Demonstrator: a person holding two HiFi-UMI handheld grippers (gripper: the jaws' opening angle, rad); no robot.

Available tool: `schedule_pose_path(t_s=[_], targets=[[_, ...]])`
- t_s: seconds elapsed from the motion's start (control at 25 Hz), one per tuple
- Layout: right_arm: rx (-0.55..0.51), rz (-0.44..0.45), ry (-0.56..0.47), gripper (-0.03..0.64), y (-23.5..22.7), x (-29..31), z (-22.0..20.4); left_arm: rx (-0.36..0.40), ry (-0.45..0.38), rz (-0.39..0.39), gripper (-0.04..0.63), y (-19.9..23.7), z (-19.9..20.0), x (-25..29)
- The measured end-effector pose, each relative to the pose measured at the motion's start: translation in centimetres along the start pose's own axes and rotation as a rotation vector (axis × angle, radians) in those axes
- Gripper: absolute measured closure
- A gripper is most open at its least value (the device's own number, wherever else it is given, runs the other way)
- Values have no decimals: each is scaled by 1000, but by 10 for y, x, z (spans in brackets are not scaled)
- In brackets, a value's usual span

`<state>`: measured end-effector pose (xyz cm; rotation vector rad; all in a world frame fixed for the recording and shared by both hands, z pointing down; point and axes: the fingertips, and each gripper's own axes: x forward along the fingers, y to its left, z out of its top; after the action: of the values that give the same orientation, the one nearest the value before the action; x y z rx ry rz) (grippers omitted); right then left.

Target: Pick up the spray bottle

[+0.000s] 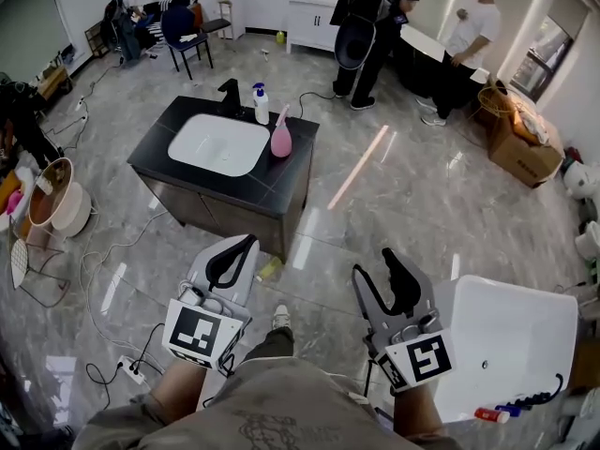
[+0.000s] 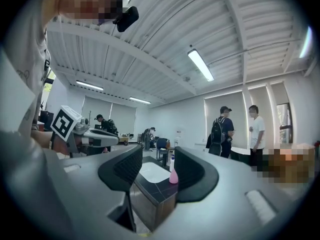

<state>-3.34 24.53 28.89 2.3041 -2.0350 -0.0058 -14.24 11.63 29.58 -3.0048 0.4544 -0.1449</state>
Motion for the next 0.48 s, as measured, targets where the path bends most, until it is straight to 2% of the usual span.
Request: schedule_pose_path(t_s=[0.28,0.48], targets=[[-20,31,7,397,-26,100,15,-44,-18,29,594,81,8,58],[-30,35,0,400,-41,153,20,-35,-30,43,595,126,7,93]])
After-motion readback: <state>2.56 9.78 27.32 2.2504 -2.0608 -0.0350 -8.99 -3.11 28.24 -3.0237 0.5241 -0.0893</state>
